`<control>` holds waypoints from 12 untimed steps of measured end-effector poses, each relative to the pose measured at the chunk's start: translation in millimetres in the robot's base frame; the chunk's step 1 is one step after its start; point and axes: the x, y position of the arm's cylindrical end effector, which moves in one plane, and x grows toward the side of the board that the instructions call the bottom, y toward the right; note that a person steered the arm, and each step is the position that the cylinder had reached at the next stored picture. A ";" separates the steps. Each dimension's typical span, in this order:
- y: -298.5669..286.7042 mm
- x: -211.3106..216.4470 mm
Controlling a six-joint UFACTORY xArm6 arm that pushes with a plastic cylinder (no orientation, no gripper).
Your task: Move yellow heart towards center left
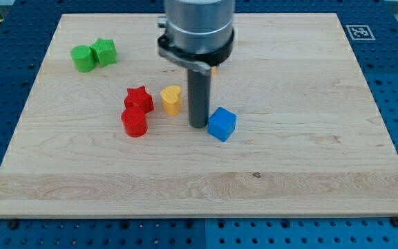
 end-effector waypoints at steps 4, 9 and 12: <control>-52.2 -58.8; -118.4 -86.0; -116.7 -141.4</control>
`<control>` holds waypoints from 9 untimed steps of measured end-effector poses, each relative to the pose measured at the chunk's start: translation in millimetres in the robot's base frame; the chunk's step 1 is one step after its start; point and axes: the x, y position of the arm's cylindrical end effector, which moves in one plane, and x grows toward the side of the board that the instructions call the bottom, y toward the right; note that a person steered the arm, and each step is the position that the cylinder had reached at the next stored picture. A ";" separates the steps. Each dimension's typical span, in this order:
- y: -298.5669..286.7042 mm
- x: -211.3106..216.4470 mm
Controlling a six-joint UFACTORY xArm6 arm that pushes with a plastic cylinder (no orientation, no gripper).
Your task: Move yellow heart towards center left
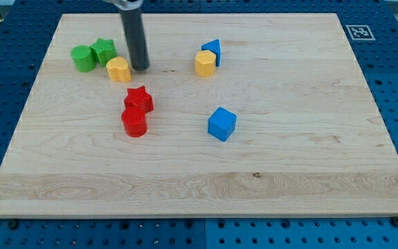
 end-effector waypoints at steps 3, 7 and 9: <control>-46.2 9.7; -19.0 30.7; -64.0 56.4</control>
